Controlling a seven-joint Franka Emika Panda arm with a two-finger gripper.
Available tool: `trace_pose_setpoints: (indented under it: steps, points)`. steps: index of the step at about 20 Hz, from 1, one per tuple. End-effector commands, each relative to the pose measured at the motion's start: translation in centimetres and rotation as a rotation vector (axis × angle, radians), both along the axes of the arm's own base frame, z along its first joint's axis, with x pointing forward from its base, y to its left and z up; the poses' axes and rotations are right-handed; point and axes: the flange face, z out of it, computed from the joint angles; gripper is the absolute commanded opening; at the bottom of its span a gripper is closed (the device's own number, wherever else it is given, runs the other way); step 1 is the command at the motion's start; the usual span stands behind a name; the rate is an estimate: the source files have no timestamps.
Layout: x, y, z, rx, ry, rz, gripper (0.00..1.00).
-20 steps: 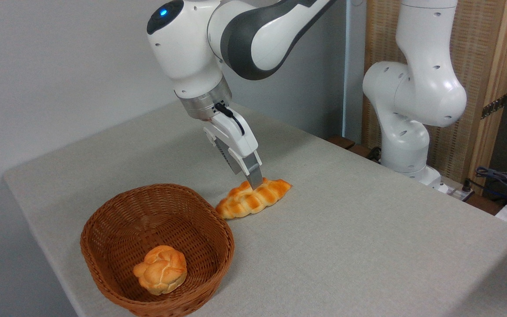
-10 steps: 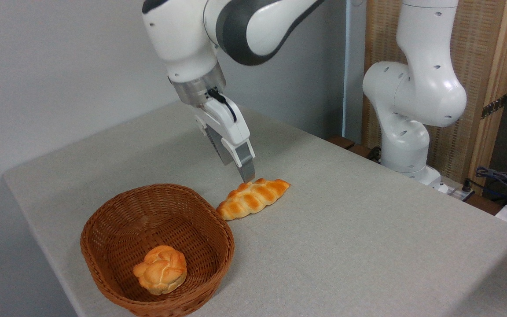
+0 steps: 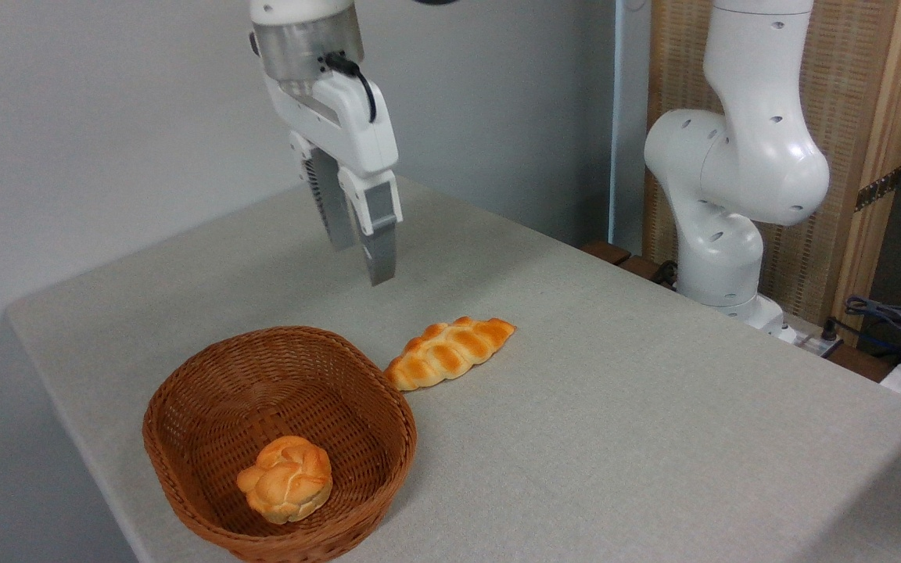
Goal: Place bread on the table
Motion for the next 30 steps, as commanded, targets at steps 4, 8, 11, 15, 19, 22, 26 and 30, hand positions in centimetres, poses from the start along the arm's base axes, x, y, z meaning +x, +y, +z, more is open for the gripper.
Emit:
trace_pose_setpoints:
  steps: [4,8,11,15,19,22,26,30]
  points:
    - [5.2,4.7,3.4,-0.013,-0.071,0.078,1.0]
    - [5.5,5.4,3.3,-0.012,-0.081,0.071,1.0]
    - [5.6,5.5,3.4,-0.012,-0.084,0.074,1.0]
    - [5.4,5.3,3.4,-0.013,-0.075,0.101,1.0]
    - [5.2,5.4,3.4,-0.011,-0.069,0.116,1.0]
    - [5.2,5.6,3.6,-0.012,-0.067,0.119,1.0]
    - [4.6,6.0,3.1,-0.004,-0.013,0.125,1.0]
    - [4.5,5.7,3.0,0.0,-0.004,0.119,1.0]
